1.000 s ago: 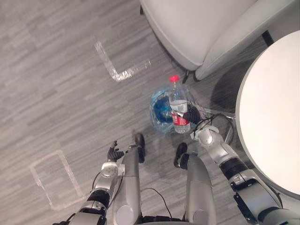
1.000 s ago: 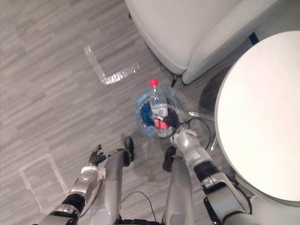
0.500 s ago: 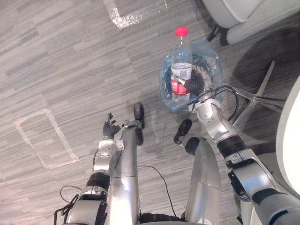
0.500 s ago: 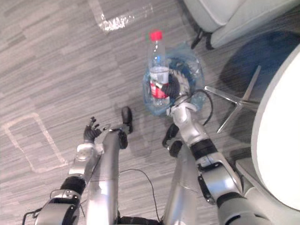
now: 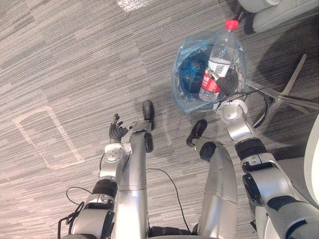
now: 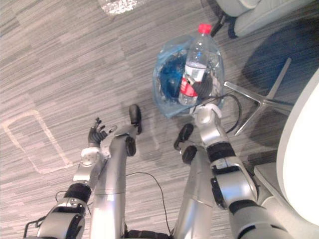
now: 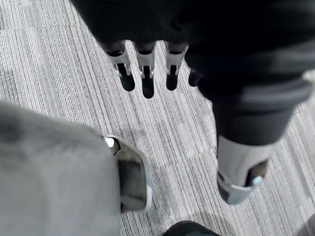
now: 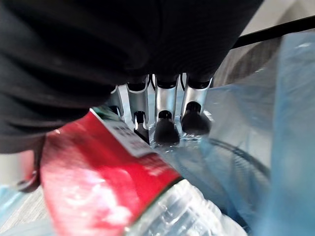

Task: Gather rubbish on tea table into small bin, then transfer packed bag to large trash can.

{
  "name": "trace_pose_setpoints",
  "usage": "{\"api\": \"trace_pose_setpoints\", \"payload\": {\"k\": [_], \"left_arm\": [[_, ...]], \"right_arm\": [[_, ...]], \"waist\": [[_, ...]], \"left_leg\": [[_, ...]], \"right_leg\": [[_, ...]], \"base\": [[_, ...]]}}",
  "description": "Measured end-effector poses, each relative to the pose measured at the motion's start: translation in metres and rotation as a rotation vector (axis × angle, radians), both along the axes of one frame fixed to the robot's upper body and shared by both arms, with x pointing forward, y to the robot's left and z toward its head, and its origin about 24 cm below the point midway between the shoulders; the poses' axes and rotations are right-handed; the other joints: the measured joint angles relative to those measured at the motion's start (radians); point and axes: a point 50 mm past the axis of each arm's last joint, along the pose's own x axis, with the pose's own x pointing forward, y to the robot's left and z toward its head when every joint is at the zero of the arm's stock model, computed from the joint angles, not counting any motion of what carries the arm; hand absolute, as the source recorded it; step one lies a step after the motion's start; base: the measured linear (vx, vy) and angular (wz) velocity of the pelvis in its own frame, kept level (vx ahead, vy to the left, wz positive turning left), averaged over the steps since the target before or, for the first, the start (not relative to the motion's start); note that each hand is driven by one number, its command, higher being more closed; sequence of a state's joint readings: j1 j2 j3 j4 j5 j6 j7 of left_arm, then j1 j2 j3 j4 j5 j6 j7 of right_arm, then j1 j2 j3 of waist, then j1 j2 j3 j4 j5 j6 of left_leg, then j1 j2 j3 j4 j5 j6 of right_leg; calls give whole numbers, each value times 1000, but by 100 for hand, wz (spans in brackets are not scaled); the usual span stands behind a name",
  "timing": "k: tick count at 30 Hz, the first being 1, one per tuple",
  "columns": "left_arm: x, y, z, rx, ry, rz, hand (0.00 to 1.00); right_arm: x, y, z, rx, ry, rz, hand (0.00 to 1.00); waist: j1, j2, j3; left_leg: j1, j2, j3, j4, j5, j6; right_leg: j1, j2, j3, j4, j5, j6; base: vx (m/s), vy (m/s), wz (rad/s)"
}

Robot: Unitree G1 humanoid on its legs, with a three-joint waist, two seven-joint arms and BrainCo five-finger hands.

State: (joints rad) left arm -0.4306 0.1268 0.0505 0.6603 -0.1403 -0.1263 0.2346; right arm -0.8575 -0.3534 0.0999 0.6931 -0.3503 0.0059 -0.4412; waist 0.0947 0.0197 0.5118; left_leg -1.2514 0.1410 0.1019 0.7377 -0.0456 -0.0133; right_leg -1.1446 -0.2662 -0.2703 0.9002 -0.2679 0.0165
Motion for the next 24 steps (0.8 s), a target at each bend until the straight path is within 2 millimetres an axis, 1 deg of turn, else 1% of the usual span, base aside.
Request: {"api": "trace_pose_setpoints", "payload": {"k": [7,11,16,18,19,21,24], "left_arm": [[0,2,1,9,-1,1,0],[0,2,1,10,-4,0,0],[0,5,2,24,-1,-2,0],[0,6,2,29,-2,-3,0],[0,6,2,32,-3,-3,0],[0,6,3,42,-4,-5,0],[1,6,3,59,-6,-15,0]], "right_arm": [[-1,6,-3,12,-1,15,0],[-7,15,-5,5,-24,51,0],[-14,33,-12,-136,-33,128,0],[-16,37,-18,-185,-14,152,0],[-17,39,-17,-209,-19,164,0],[-19,42,-24,-306,3,192,0],[-20,43,-31,-402,38,211,0]], "waist": [[-7,-1,-1],[-10,-1,-3],[-11,-13,-9],[-12,-17,-12],[-12,-18,-12],[-13,-19,-13],[-15,-19,-13]], "left_leg": [[0,8,2,-1,4,-3],[2,11,3,-1,4,-3],[8,24,13,0,4,-3],[9,29,14,-1,5,-3],[9,31,15,-2,5,-3],[9,32,15,-4,6,-4],[9,30,15,-16,12,-4]], "right_leg": [[-5,6,0,0,5,-7],[-5,8,1,0,7,-11],[-5,17,7,-6,15,-20],[-5,22,7,-11,18,-22],[-5,23,7,-13,19,-23],[-5,24,7,-14,19,-24],[-5,24,4,-20,22,-24]], "base": [[-38,-10,-4],[-37,-6,-3],[-41,-6,-9],[-46,-8,-10],[-55,-7,-7],[-43,-4,-2],[-39,-5,3]]}}
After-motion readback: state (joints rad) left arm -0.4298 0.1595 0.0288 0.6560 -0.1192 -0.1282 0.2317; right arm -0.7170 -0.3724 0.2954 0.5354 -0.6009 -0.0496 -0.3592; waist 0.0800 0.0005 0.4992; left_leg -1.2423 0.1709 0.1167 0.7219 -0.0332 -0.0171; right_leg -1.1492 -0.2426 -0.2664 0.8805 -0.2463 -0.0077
